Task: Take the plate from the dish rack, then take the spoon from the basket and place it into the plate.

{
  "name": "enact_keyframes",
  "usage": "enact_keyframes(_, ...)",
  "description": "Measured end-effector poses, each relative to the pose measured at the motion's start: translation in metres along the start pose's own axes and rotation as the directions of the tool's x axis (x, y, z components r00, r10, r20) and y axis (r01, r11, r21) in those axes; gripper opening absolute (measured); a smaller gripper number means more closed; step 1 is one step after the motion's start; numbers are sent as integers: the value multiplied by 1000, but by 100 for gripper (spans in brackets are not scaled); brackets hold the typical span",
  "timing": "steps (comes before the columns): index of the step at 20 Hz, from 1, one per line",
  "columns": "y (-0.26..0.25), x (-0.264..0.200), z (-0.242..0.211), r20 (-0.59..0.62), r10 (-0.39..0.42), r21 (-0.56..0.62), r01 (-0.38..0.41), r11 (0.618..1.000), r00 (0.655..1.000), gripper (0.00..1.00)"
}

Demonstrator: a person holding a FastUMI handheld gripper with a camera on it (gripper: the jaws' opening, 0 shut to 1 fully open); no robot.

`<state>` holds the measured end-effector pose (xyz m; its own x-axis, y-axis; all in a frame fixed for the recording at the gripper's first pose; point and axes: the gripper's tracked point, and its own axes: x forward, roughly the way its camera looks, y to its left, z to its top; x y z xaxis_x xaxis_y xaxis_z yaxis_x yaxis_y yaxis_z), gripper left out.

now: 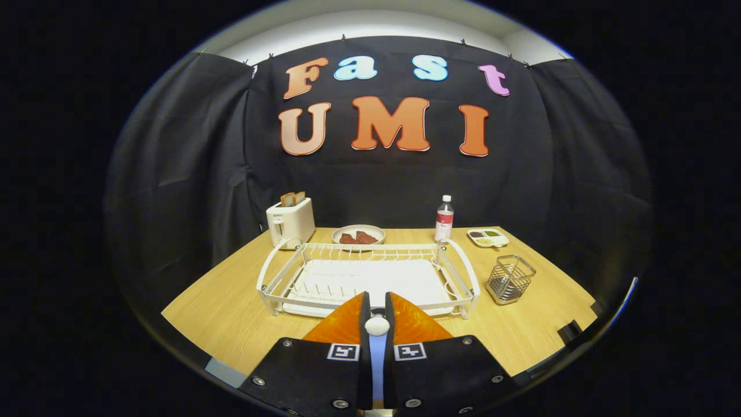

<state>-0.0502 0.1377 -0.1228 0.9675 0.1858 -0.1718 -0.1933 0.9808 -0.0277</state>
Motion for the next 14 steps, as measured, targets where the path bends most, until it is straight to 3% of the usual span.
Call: enact_keyframes(14,27,31,-46,-60,107,-31,-109,994,992,7)
